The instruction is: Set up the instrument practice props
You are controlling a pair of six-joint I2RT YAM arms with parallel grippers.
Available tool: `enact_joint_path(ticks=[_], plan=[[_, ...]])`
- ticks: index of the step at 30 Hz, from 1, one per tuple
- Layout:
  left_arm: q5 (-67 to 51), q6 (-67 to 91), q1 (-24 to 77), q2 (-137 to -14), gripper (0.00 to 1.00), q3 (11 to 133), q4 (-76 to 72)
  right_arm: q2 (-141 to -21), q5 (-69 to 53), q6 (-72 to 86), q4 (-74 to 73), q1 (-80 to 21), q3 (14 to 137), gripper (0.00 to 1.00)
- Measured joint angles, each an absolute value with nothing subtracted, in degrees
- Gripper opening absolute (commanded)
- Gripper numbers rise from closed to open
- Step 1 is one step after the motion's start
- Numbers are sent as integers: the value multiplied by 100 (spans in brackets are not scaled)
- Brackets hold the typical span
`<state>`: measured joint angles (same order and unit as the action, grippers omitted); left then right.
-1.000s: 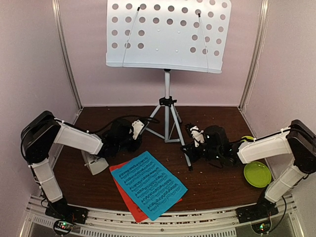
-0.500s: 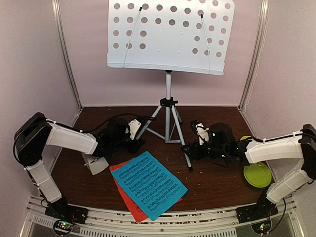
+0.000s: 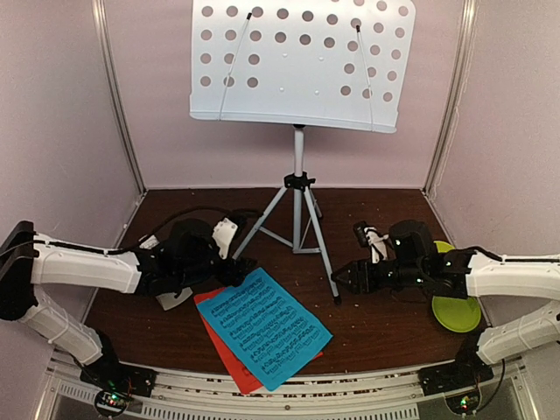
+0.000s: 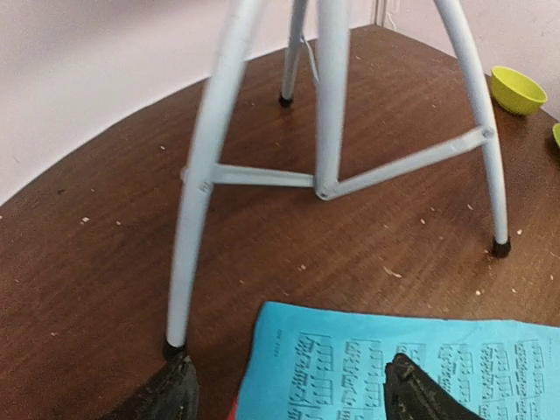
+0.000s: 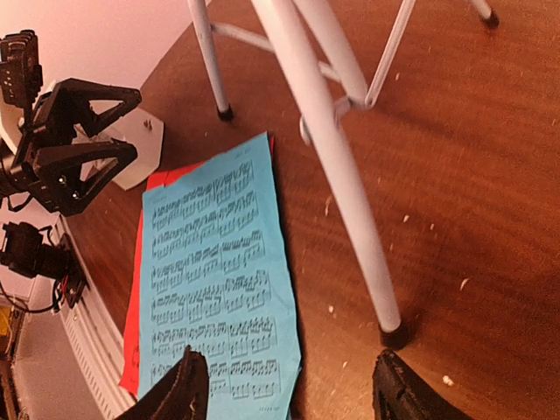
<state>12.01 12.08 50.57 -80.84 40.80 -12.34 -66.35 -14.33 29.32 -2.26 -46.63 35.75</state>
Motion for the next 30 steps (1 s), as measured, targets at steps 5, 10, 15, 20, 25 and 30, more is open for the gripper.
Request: enact_joint_path(ticks=[5,10,15,20,25,30], plan=[[1304,1656,5446,-8182,72,3811,-1114,-6689,-1865,3500,-467,-4757,3286,62],[1376,1966,5531,-8493,71,3710,-1107,-7124,-2185,3940,-336,-4812,3076,60],[1422,2167,5583,-8648,71,3693,-1155,-7653,-2473,4248,-97,-5013,3037,58],[1441,2290,5588,-8772,71,3686,-1236,-8114,-2641,4405,158,-5164,3063,57],[1485,2357,5588,-8807,72,3684,-1236,-8484,-2766,4477,454,-5179,3089,56],[1612,2359,5588,-8753,72,3684,-1223,-8735,-2862,4595,934,-5179,3089,48]])
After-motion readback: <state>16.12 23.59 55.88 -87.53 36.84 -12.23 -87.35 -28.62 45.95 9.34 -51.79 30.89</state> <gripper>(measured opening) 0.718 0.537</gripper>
